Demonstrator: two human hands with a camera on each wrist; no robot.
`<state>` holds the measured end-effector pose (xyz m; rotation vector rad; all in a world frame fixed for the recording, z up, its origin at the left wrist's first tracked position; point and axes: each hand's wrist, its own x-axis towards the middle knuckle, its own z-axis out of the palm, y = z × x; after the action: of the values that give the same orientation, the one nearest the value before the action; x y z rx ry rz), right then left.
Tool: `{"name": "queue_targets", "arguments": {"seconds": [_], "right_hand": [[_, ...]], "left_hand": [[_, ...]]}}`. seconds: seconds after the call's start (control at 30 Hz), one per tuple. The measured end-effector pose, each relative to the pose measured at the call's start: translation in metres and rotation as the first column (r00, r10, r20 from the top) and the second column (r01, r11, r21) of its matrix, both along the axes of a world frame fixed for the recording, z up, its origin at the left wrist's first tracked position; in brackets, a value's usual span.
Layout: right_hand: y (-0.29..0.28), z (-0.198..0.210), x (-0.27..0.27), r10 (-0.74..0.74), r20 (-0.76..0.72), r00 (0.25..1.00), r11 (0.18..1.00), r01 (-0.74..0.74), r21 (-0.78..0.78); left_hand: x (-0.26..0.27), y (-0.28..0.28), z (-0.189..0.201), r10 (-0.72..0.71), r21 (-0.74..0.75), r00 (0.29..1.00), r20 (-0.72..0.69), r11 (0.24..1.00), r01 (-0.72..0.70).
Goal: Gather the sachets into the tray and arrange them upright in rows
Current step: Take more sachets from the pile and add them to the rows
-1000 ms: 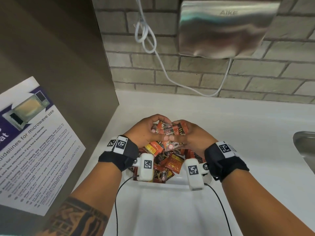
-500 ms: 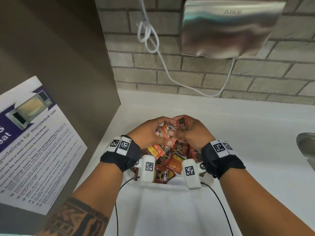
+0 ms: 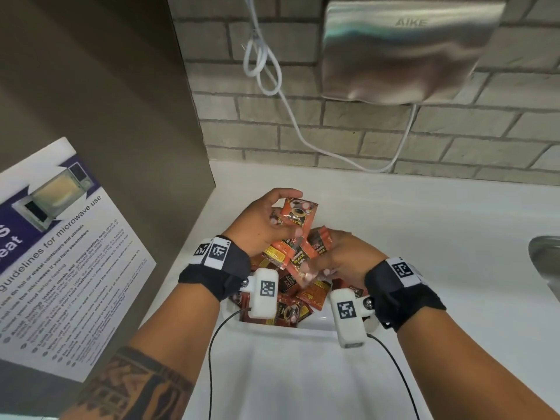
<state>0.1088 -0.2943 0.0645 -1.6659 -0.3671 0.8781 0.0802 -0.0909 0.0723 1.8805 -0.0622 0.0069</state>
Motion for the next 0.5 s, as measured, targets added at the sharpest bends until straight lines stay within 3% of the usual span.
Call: {"name": "queue_targets", "arguments": {"seconds": [0.17,0.3,0.4,0.5], "right_hand": [[0.007,0.0,-0.004,0.062,0.043,0.997,0.995,-0.058,-0.086],[0.0,0.003,-0.001,-0.115,-0.16,0.98,0.985,0.133,0.11],[-0.002,0.01,0.01,-0.318,0.006,0.948,0.94,0.314,0.135],[0.001,0.017,0.018,-0.323,0.279,0.904,0.946,0.302,0.117]], "left_hand": [[0.001,-0.012,-0.003,-0.019,-0.017,1.0,-0.001,1.0,0.019],[-0.001,-0.001,-0.005,0.035,0.013,0.999,0.018,0.999,-0.036],[-0.003,0.005,-0.006,0.015,0.101,1.0,-0.015,0.995,-0.013],[-0.004,0.0,-0.006,-0.062,0.249,0.995,-0.074,0.965,0.079]]}}
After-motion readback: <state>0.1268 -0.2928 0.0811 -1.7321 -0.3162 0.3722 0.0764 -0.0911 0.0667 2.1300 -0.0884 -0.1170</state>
